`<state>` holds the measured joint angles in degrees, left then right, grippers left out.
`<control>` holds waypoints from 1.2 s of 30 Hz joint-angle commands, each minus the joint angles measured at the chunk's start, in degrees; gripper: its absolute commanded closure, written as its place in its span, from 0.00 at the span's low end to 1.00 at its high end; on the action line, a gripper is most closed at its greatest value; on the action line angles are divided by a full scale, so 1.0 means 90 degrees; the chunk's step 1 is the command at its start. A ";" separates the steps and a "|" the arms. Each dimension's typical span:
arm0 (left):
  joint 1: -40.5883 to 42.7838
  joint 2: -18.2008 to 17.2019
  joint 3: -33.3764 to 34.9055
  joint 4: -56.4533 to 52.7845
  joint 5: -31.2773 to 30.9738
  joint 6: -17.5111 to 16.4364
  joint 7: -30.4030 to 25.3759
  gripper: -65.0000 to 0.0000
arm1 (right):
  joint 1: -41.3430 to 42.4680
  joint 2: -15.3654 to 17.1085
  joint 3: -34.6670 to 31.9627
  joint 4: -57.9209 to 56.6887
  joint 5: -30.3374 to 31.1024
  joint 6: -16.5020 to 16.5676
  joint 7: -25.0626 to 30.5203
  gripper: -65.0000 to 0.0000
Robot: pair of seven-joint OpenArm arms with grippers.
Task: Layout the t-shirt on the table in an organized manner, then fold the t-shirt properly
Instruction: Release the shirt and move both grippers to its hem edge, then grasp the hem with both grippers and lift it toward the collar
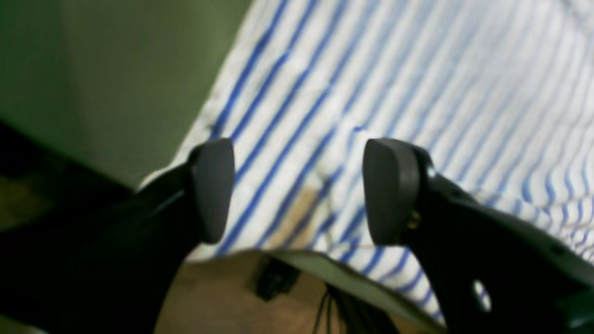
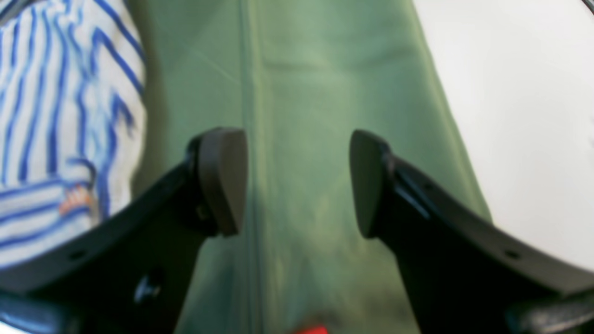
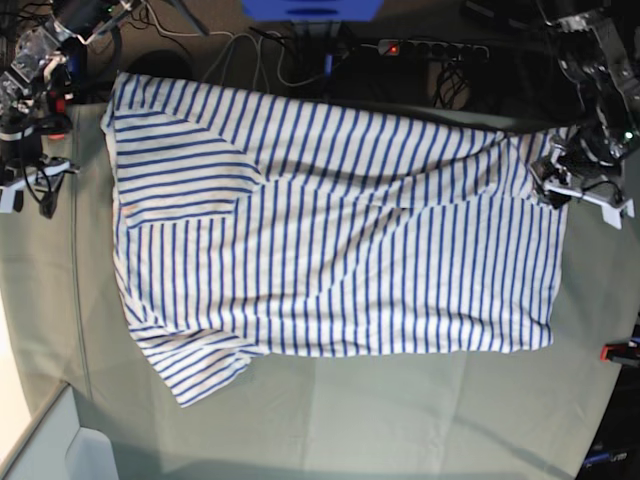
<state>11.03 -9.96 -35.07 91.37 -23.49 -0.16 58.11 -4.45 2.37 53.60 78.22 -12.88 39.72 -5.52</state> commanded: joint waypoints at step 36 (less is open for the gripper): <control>-0.4942 -0.0716 0.2671 -0.7579 0.1892 -0.0016 -0.5709 0.35 | 0.2716 0.0415 -0.1028 -0.2288 -0.1338 0.0031 0.0188 0.45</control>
<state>-31.48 -15.64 -10.87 22.39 -6.61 -0.23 7.90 18.46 5.37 44.56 56.62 -25.71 39.68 -5.34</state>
